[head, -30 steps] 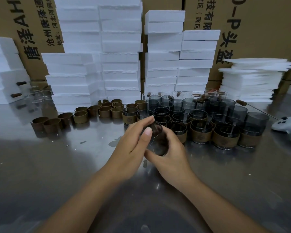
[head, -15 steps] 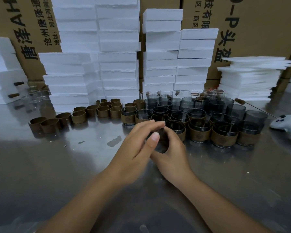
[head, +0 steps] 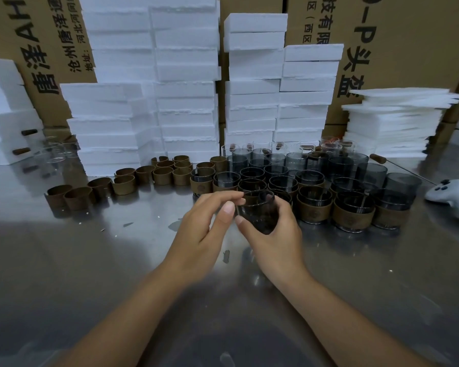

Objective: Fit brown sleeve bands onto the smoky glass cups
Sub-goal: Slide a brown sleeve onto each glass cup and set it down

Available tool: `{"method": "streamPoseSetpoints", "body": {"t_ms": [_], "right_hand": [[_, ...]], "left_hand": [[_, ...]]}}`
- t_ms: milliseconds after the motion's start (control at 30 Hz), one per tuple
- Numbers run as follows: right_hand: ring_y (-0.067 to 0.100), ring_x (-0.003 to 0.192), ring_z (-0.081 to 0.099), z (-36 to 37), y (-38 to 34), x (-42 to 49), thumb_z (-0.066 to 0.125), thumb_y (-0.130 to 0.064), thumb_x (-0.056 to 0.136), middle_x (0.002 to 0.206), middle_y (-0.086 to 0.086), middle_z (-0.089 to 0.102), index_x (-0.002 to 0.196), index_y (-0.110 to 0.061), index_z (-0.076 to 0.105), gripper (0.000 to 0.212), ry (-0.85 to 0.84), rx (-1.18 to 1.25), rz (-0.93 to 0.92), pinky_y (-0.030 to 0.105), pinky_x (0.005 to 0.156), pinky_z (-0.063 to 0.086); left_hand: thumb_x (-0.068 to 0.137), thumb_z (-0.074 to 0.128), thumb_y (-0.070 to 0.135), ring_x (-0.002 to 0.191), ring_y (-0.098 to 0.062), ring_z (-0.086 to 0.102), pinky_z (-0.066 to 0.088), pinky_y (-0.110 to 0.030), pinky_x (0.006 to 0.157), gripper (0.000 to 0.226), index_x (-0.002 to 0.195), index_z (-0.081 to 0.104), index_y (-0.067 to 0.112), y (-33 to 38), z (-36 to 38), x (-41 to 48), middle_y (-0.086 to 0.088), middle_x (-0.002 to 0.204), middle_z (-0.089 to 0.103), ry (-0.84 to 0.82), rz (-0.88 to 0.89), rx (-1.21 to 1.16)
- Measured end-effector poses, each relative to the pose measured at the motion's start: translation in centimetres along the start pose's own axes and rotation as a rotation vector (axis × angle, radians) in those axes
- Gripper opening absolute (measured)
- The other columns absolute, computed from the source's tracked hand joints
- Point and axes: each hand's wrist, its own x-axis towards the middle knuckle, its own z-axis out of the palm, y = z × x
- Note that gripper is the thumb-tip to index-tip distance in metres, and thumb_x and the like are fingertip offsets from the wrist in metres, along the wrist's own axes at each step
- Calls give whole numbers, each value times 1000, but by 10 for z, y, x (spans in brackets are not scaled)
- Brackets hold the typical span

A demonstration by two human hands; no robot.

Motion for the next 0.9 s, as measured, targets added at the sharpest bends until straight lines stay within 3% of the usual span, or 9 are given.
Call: {"method": "streamPoseSetpoints", "body": {"t_ms": [200, 400, 600, 900], "right_hand": [[2, 110, 53, -1, -3, -2, 77, -28, 77, 116, -13, 56, 101, -47, 42, 47, -24, 29, -23, 12, 88, 40], [-1, 106, 58, 0, -4, -3, 80, -24, 75, 114, -13, 62, 117, -32, 53, 51, -96, 99, -8, 12, 86, 46], [2, 107, 60, 1, -6, -7, 80, -24, 74, 116, -9, 63, 121, -28, 57, 53, -223, 56, -55, 30, 95, 49], [3, 103, 61, 2, -3, -5, 79, -20, 74, 111, -5, 65, 117, -24, 58, 48, -229, 47, -67, 25, 91, 49]], "left_hand": [[95, 33, 44, 119, 5, 49, 34, -7, 97, 31, 118, 53, 41, -4, 0, 1, 19, 121, 60, -10, -75, 19], [92, 29, 49, 124, 12, 42, 31, -13, 102, 40, 126, 48, 42, -5, 0, 1, 25, 128, 53, -40, -135, -7], [91, 30, 52, 124, 6, 46, 37, -21, 104, 42, 126, 50, 39, -1, 0, 2, 17, 129, 56, -36, -141, -79], [93, 30, 49, 130, -5, 44, 35, -26, 108, 42, 121, 57, 34, 10, 5, -1, 12, 128, 58, -82, 23, -61]]}}
